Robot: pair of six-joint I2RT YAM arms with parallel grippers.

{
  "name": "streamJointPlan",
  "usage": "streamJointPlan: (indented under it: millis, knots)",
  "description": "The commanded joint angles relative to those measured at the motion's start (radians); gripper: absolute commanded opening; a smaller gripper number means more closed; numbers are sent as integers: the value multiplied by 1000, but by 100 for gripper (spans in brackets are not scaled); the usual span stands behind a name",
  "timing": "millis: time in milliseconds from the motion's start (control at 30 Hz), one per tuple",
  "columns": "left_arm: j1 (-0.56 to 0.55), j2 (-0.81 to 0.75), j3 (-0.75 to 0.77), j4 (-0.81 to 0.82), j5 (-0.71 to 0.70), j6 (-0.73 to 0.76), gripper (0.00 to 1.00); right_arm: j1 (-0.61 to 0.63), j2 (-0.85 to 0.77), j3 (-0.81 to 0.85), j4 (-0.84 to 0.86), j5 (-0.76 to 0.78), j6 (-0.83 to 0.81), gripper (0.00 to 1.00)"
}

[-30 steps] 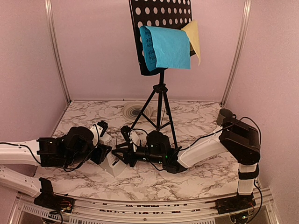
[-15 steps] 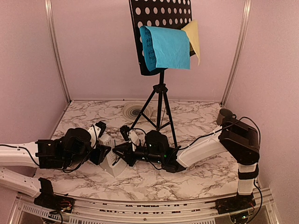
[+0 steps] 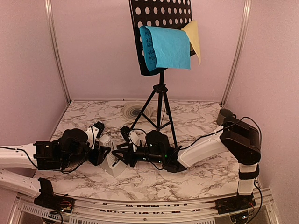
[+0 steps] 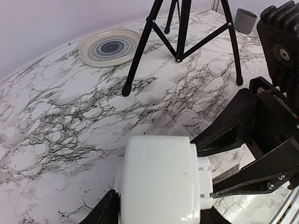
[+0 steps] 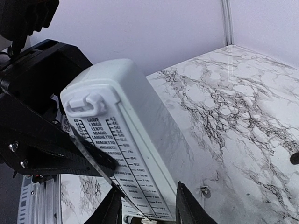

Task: Pack up the instrument practice props
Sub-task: Hook the pendulum on the metronome.

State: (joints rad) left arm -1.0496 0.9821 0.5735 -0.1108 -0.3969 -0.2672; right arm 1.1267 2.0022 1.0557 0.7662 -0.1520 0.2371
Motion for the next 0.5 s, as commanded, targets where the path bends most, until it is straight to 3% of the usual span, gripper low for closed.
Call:
streamJointPlan:
  millis: [0, 133, 467]
  knots:
    - [-3, -10, -9, 17, 91, -24, 53, -35, -58, -30, 16, -62, -23, 41]
    - [-4, -11, -6, 19, 105, -12, 58, -62, -75, -60, 41, -134, -32, 45]
    - [-3, -44, -38, 49, 120, -41, 83, -100, -96, -68, 23, -233, -67, 54]
